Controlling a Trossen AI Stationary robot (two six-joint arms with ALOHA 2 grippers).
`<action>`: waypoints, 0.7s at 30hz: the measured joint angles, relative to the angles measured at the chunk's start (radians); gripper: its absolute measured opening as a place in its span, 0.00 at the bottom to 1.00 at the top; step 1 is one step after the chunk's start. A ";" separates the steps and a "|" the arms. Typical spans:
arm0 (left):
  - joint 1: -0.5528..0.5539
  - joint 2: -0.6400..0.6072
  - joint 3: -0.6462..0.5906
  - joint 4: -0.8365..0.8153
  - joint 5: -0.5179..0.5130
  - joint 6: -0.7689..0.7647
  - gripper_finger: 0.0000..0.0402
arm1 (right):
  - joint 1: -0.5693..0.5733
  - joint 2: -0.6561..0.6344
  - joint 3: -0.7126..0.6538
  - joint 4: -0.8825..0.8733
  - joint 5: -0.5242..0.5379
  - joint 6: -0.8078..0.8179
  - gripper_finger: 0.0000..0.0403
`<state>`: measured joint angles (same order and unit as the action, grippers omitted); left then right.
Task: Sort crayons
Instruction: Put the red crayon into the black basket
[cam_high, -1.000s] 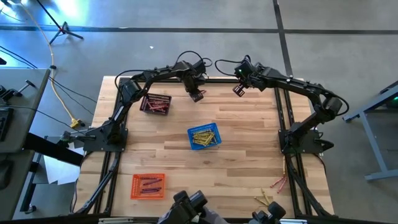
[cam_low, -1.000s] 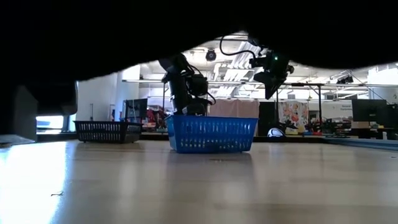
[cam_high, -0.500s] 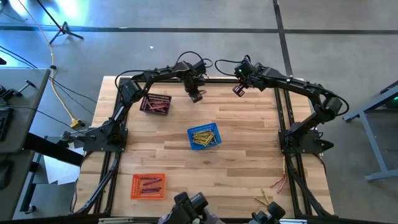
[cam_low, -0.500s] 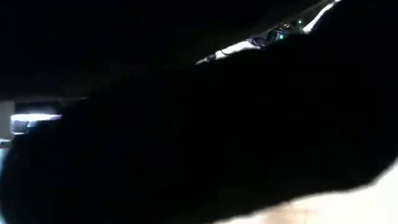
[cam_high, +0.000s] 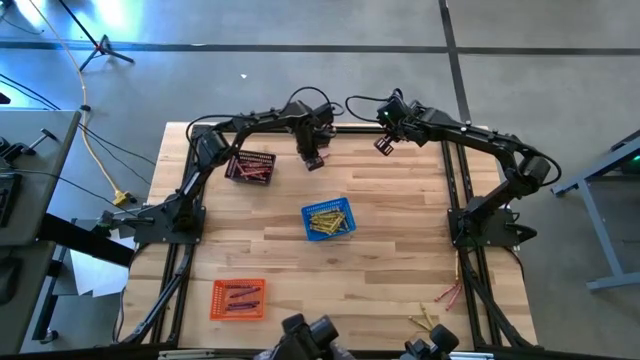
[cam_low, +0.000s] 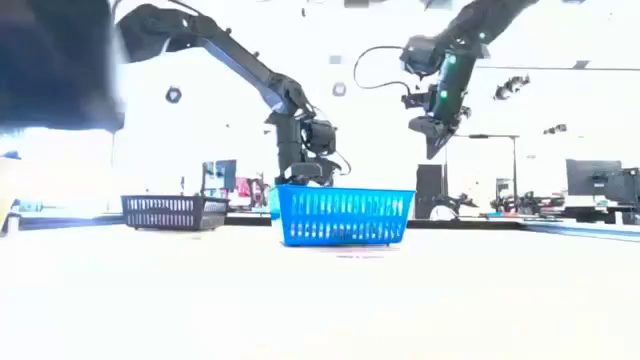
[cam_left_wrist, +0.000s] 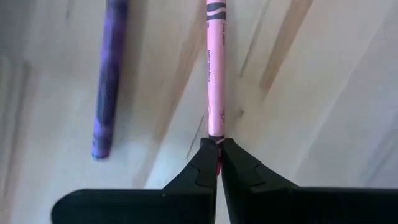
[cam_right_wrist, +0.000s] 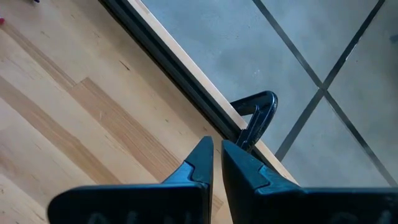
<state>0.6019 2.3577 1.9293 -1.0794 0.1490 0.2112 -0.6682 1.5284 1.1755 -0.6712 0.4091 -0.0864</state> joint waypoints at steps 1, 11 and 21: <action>-0.003 0.000 0.012 0.006 0.000 0.000 0.00 | 0.000 0.000 0.000 0.000 0.000 0.000 0.04; -0.035 -0.035 0.168 -0.263 -0.045 -0.010 0.00 | 0.000 0.000 0.000 0.000 0.000 0.000 0.04; -0.025 -0.272 0.065 -0.481 -0.157 -0.096 0.00 | 0.000 0.000 0.000 0.004 -0.001 0.000 0.04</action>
<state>0.5771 2.0862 1.9944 -1.5600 -0.0079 0.1150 -0.6682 1.5284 1.1755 -0.6674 0.4084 -0.0864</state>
